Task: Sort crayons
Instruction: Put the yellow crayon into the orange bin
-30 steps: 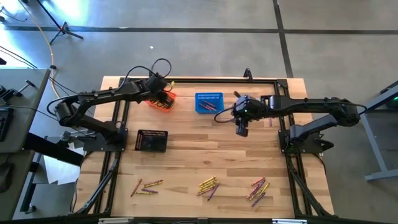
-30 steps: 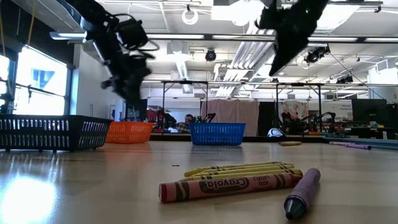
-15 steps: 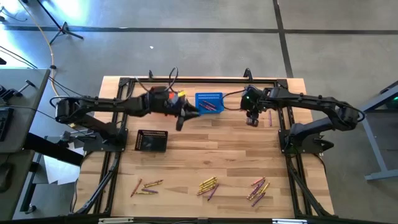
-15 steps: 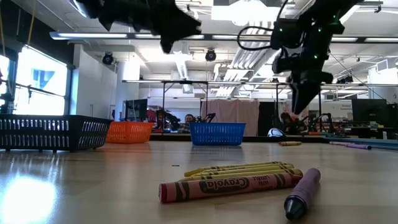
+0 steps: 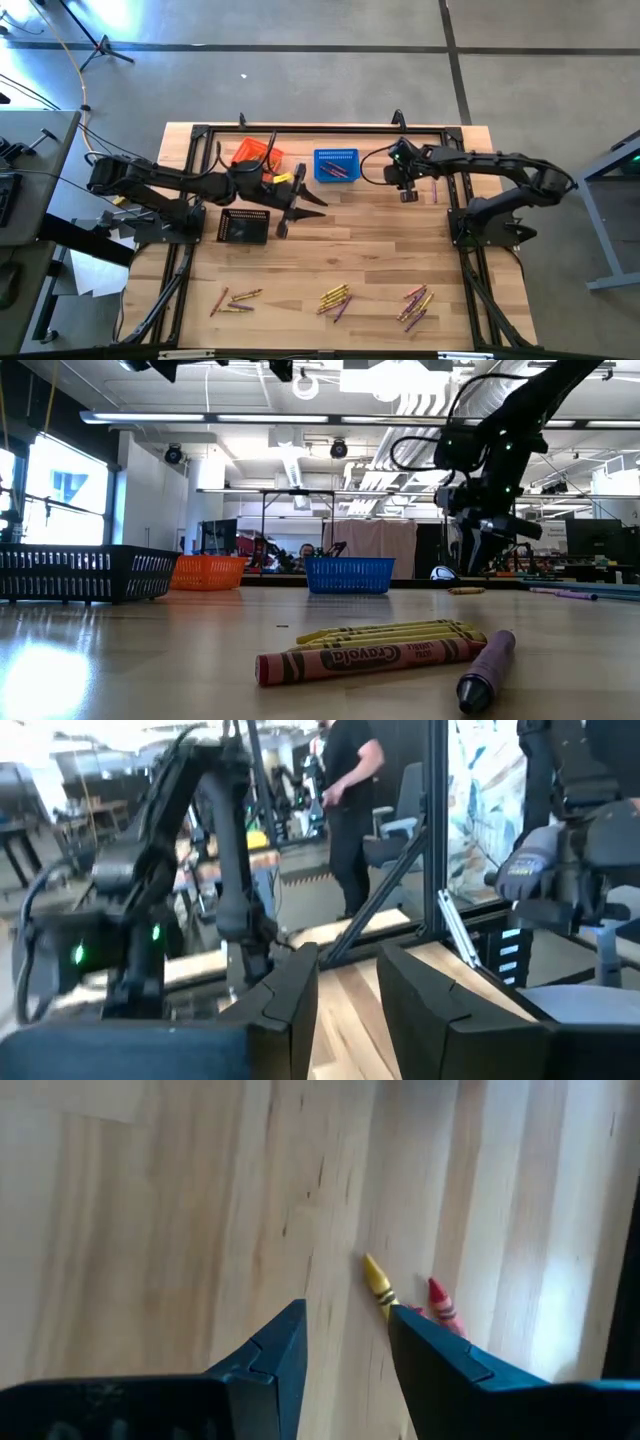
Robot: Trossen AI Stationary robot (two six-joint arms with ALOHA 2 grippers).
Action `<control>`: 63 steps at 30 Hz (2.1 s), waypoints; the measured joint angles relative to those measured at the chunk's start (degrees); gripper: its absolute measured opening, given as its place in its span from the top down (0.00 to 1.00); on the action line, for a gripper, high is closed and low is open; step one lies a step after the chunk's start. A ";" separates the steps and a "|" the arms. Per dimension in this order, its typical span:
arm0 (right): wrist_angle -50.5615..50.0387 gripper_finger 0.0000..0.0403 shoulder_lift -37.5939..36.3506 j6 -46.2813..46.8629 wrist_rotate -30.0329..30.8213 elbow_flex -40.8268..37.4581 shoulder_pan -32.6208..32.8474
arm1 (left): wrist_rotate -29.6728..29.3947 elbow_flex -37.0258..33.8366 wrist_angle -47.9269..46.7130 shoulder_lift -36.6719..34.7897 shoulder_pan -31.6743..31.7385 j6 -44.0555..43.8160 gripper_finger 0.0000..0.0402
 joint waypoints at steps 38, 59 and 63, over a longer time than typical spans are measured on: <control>-0.39 0.79 13.10 -4.34 -3.34 5.90 -6.47 | -0.02 0.00 -0.10 0.00 -0.45 0.88 0.77; 1.03 0.80 13.12 -5.55 -10.85 5.88 -7.93 | -0.02 0.00 -0.16 0.00 -0.43 0.87 0.76; 1.01 0.80 13.12 -5.57 -10.38 5.88 -8.02 | -0.02 0.00 -0.16 0.00 -0.43 0.85 0.76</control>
